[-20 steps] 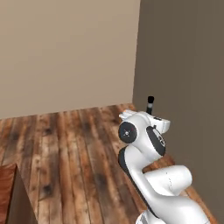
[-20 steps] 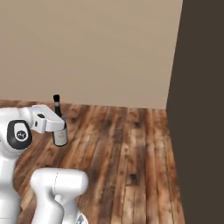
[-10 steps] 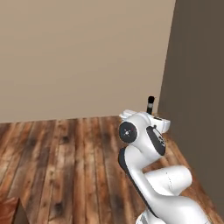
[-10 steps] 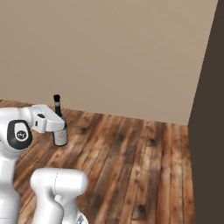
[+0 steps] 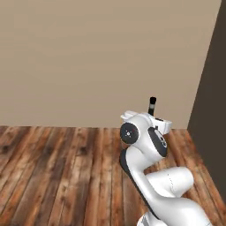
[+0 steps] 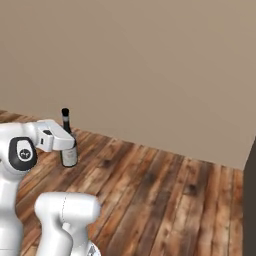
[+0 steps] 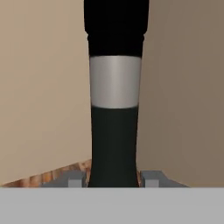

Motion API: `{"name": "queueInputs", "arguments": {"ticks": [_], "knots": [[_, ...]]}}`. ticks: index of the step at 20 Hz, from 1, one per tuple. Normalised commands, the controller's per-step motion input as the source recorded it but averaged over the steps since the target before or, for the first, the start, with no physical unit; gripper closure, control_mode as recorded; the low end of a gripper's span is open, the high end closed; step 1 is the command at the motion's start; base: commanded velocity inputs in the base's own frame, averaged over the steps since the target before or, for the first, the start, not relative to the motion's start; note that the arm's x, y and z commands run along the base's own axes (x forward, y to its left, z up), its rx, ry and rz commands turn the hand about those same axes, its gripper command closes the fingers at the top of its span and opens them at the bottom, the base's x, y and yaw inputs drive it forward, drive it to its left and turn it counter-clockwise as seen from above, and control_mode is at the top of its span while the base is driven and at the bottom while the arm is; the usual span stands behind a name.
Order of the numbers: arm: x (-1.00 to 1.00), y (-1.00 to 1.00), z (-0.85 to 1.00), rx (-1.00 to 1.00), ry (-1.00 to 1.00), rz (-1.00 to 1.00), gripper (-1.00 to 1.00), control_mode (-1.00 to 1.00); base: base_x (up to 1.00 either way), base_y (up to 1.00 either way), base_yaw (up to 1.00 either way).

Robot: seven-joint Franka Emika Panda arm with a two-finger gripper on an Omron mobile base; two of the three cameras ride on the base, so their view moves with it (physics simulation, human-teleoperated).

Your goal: There is a wine glass and glass cup on the dining counter. Place the wine bottle next to the wine glass and the juice bottle next to the glass cup.

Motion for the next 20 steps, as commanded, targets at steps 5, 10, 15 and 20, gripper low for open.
{"name": "queueInputs", "arguments": {"ticks": [5, 10, 15, 20], "knots": [[0.00, 0.00, 0.00, 0.00, 0.00, 0.00, 1.00, 1.00, 0.76, 0.00, 0.45], [0.00, 0.00, 0.00, 0.00, 0.00, 0.00, 1.00, 1.00, 0.66, 0.00, 0.57], [0.00, 0.00, 0.00, 0.00, 0.00, 0.00, 1.00, 1.00, 0.63, 0.00, 0.60], [0.00, 0.00, 0.00, 0.00, 0.00, 0.00, 1.00, 1.00, 0.61, 0.00, 0.62]]}}
